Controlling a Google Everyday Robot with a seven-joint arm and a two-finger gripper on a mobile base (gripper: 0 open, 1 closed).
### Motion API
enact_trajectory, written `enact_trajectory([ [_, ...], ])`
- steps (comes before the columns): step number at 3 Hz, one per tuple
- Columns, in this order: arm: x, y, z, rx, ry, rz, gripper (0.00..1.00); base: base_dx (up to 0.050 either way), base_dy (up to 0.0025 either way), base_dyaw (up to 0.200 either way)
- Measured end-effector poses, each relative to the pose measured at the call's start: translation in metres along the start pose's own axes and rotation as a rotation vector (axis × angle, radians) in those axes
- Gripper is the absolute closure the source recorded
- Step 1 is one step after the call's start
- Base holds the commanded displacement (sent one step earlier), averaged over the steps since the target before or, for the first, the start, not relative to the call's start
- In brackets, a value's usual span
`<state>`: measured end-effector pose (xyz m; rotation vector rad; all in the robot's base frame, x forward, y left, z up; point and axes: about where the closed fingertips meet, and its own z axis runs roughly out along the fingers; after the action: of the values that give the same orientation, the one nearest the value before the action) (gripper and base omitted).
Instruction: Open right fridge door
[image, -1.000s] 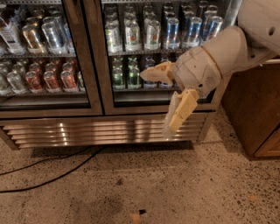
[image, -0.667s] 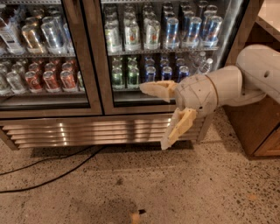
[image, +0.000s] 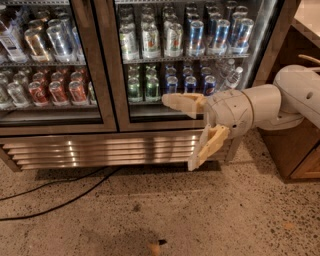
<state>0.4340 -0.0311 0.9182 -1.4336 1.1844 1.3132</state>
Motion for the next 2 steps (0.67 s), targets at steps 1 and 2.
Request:
enact_trajectory([
  [1, -0.008, -0.003, 0.01, -0.004, 0.005, 0.013, 0.0, 0.0, 0.0, 0.0],
  [2, -0.035, -0.005, 0.025, 0.012, 0.079, 0.0, 0.0, 0.0, 0.0, 0.0],
])
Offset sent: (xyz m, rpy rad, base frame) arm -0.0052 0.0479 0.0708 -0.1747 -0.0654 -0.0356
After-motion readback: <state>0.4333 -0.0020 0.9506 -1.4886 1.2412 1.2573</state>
